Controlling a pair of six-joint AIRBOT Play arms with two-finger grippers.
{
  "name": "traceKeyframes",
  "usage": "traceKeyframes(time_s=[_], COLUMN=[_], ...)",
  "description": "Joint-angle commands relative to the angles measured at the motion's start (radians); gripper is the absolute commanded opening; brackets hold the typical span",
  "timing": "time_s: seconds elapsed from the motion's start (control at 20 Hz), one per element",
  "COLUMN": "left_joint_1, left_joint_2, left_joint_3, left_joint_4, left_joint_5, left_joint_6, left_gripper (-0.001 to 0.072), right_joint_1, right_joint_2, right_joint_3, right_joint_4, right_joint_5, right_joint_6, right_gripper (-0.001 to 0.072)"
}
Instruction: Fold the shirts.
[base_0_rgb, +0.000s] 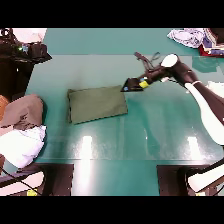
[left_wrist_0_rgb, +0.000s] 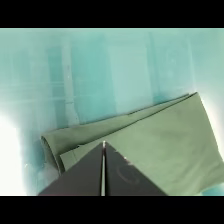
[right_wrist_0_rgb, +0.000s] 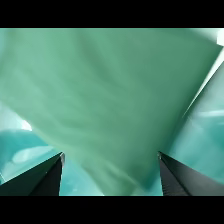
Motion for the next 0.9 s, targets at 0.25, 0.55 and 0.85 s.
traceKeyframes(time_s=[0.25,0.55,0.85], left_joint_1=[0.002,0.002,-0.004], left_joint_2=[0.001,0.001,0.001], left_joint_3=[0.000,0.000,-0.003], left_joint_4=[-0.001,-0.001,-0.010], left_joint_5=[-0.001,-0.006,-0.019], left_joint_6=[0.013,0.013,0.011], left_gripper=[0.0025,0.0025,0.0024], right_joint_1=[-0.044,0.118,0.155], right_joint_2=[-0.127,-0.277,-0.288], right_joint_3=[-0.145,0.072,0.197], right_joint_4=[0.180,0.251,0.243], right_joint_5=[-0.015,-0.009,-0.069], right_joint_6=[0.027,0.027,0.007], right_gripper=[0.0649,0.0568,0.0017])
